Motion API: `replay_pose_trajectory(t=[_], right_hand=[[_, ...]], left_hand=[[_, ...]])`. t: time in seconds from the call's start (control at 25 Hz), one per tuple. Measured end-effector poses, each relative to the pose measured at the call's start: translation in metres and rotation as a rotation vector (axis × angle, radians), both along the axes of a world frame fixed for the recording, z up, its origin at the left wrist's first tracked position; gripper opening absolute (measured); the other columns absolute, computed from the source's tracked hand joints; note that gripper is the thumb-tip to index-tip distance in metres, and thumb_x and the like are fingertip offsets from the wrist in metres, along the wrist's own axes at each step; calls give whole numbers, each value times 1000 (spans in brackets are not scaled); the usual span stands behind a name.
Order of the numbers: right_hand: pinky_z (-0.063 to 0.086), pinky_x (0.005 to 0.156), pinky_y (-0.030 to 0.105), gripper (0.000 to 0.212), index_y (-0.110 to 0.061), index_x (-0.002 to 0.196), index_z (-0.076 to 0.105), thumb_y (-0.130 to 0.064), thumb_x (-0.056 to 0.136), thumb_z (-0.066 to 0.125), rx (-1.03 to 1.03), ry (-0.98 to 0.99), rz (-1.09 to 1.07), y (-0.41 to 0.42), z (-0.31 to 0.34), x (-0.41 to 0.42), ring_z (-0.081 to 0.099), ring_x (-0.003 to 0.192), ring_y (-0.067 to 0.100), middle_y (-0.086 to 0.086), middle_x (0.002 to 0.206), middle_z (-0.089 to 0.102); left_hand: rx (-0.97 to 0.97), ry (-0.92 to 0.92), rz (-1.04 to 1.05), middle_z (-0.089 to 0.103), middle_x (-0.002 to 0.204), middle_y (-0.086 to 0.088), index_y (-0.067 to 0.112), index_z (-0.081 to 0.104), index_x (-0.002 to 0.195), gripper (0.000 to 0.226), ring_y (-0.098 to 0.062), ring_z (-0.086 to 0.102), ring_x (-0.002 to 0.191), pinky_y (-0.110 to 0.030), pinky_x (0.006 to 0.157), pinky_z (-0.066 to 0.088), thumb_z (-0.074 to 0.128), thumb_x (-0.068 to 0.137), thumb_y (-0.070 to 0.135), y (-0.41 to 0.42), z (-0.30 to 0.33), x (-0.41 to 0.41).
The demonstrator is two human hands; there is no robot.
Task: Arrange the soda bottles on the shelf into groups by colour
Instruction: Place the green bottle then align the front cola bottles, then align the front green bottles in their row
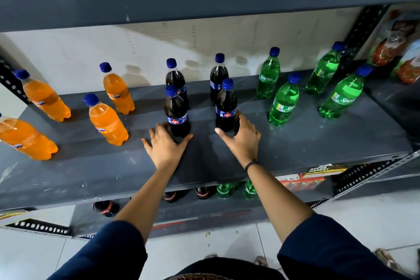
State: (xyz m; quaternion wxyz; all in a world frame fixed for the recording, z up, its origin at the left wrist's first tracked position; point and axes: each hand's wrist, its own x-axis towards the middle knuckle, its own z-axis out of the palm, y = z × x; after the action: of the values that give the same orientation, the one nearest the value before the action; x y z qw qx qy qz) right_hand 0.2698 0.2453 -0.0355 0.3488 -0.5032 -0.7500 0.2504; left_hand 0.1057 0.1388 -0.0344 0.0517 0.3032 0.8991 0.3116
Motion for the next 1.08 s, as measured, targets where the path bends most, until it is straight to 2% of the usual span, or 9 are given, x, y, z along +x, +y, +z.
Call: replay_pose_trajectory(t=[0.12,0.2,0.28,0.36,0.48,0.64,0.76,0.88,1.08], right_hand=[[43,91,46,54,-22,114,57,-48,71,75,-14,250,-117,1,1,37,59,104,20,-2,105,65],[47,84,53,39,-17,100,59,-42,75,75,50,400,-269,12,0,76,60,93,24,-1,93,61],[47,83,55,37,-9,96,57,-34,77,75,85,478,-395,33,0,117,58,90,31,9,92,59],[46,89,52,45,-3,106,55,-29,76,77,68,508,-471,60,3,156,56,97,35,18,102,58],[41,103,50,75,1,131,42,-26,72,81,-40,426,-404,109,8,204,50,117,38,23,127,49],[40,104,50,92,-6,139,35,-36,67,83,-139,246,-221,151,10,231,48,125,31,17,136,50],[37,94,44,74,-17,125,49,-46,65,81,-105,154,-204,163,7,234,54,116,28,7,120,64],[35,89,41,56,-18,113,55,-48,71,76,-59,101,-209,168,4,233,55,110,31,5,107,68],[35,94,45,48,-17,115,55,-42,77,71,-51,53,-203,169,3,232,54,113,32,7,110,68]], left_hand=[[117,14,115,56,124,-23,1,48,119,65,-39,41,127,-53,111,27,75,72,37,-10,2,36],[229,-51,149,60,115,-24,1,53,114,53,-41,50,116,-52,102,37,74,74,28,-10,2,78],[301,-121,68,62,109,-21,5,55,111,44,-39,55,106,-49,94,43,73,76,24,4,2,129],[300,-152,-92,61,110,-18,6,55,113,46,-37,55,105,-46,92,44,73,76,27,34,5,175],[276,-172,-222,57,119,-16,6,48,122,64,-34,51,113,-45,95,41,75,73,37,97,16,221],[310,-184,-103,60,112,-15,7,45,114,75,-35,54,110,-50,90,44,82,60,44,151,23,236],[297,-116,-9,62,108,-14,7,46,111,69,-37,55,107,-49,88,41,80,62,42,165,15,237],[296,-75,9,61,108,-13,9,46,110,63,-36,54,106,-48,88,40,77,65,41,169,7,235],[292,-50,17,62,111,-10,13,45,111,61,-33,54,107,-47,89,39,74,67,44,172,5,233]])
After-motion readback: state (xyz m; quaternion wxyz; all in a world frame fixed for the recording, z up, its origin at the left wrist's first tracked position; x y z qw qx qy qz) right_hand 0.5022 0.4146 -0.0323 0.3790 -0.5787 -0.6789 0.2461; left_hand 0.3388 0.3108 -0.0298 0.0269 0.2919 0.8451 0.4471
